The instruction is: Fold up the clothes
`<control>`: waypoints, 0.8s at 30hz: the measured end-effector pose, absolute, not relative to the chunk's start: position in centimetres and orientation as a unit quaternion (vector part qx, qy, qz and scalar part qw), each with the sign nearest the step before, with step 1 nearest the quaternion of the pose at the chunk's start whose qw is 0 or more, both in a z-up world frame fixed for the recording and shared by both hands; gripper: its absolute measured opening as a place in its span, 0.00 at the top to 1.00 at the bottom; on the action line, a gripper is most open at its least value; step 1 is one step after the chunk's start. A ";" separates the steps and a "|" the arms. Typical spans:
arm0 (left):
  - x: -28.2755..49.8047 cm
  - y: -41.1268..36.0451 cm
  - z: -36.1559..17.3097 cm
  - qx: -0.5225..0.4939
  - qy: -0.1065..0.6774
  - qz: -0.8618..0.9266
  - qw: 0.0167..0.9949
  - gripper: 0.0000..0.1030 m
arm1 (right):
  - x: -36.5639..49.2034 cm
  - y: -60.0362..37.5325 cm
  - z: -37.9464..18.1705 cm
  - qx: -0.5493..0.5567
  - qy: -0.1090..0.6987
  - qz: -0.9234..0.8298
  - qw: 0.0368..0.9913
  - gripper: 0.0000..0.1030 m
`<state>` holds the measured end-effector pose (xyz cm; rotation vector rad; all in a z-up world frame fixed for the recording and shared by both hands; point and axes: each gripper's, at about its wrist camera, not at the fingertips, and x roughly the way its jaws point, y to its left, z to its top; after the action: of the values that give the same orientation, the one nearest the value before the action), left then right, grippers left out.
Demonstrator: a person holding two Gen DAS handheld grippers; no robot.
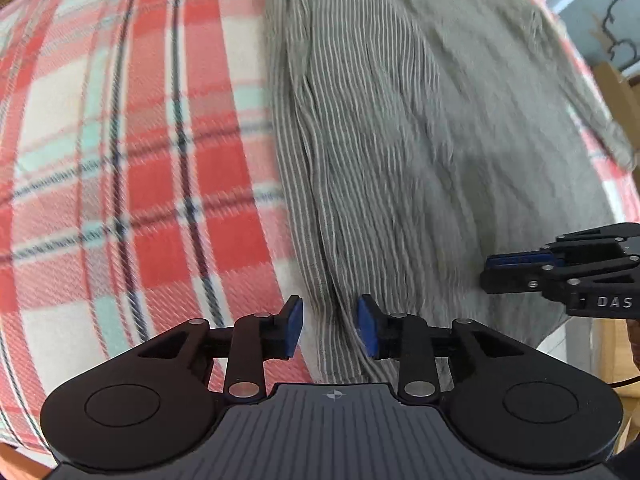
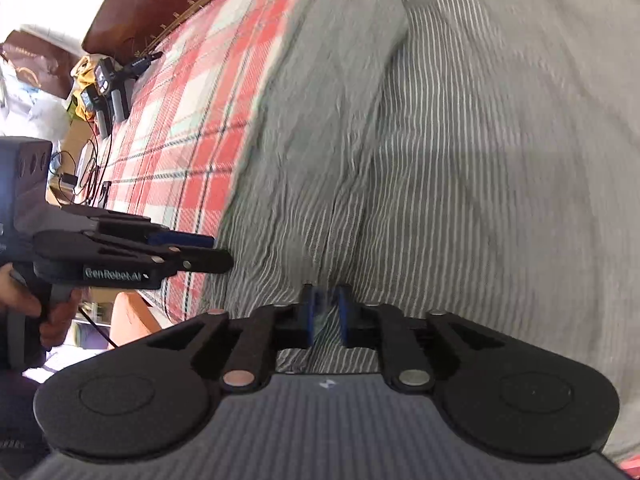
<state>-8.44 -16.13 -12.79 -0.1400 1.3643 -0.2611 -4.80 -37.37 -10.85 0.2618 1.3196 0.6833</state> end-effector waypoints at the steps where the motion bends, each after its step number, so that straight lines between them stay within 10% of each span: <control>1: -8.1 -15.7 -12.1 -0.066 0.618 -0.122 0.774 0.53 | -4.4 -37.8 -9.9 0.117 0.589 0.311 0.737 0.80; 6: -3.6 -14.7 -8.8 -0.063 0.552 -0.125 0.822 0.46 | -0.6 -38.0 -5.5 0.110 0.525 0.304 0.788 0.60; 24: 20.5 -17.2 -9.6 -0.048 0.502 -0.112 0.856 0.32 | 12.4 -38.3 -13.5 0.168 0.550 0.304 0.759 0.60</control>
<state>20.54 -17.18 -9.56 -0.1011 1.0555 -0.2356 12.44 -38.30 -13.51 0.3664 1.1977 0.6619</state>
